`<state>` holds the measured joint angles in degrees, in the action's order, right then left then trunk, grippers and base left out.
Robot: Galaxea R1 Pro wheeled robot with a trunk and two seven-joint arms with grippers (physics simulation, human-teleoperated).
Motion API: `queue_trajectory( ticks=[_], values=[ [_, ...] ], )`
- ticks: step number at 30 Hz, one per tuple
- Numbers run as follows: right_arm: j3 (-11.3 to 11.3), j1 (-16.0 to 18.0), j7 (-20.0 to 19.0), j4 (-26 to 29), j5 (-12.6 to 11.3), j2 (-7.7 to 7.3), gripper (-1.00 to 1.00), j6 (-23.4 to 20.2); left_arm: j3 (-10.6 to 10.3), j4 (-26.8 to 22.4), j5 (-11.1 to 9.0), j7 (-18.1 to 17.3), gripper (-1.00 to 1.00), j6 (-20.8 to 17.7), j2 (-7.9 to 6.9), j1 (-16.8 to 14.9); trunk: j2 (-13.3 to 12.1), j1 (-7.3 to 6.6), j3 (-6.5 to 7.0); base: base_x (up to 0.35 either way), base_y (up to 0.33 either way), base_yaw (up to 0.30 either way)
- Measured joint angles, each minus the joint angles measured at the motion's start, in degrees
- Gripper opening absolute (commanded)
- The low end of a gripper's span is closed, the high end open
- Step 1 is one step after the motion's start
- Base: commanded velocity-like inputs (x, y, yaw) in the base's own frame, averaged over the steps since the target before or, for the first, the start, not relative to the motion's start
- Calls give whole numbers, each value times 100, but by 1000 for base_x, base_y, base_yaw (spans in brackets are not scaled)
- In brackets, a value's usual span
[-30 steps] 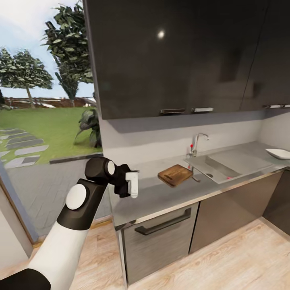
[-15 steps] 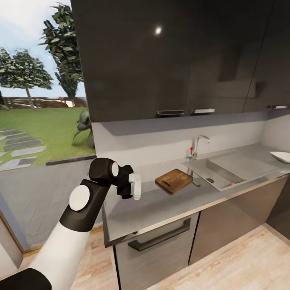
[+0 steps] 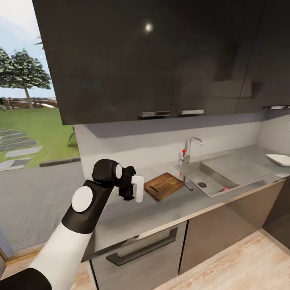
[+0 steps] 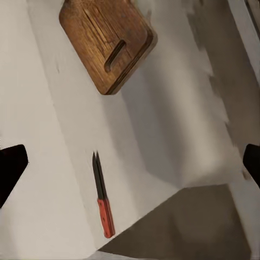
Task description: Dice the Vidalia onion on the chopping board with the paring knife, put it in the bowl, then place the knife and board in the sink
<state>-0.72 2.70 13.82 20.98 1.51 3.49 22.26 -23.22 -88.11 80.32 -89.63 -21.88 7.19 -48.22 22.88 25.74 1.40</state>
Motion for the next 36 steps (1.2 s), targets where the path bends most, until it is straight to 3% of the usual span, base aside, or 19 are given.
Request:
queue_trajectory(
  ticks=[10,11,14,16,20,36],
  values=[
    [0,0,-2,-1,-2,0,100,0,-41,1,35,-1,100,-8,-20,-2,-1,1,0,101,-233,0],
    [0,0,-2,-1,-1,0,100,0,-84,-7,81,-1,100,-7,-28,-3,0,1,0,12,-28,0],
    [0,0,-3,-1,-1,0,100,0,-179,-18,536,-1,100,-10,-40,-1,0,2,0,6,-13,0],
    [0,0,-3,-1,-1,0,100,0,-193,-12,714,-1,100,-10,-40,-1,0,2,0,2,-5,0],
    [0,0,-3,-1,0,0,100,0,-212,-4,878,-1,100,-10,-31,-2,0,2,0,1,-2,0],
    [0,0,-3,-1,0,0,100,0,-435,18,943,-1,100,-10,-28,-6,0,2,0,0,0,0]
  ],
)
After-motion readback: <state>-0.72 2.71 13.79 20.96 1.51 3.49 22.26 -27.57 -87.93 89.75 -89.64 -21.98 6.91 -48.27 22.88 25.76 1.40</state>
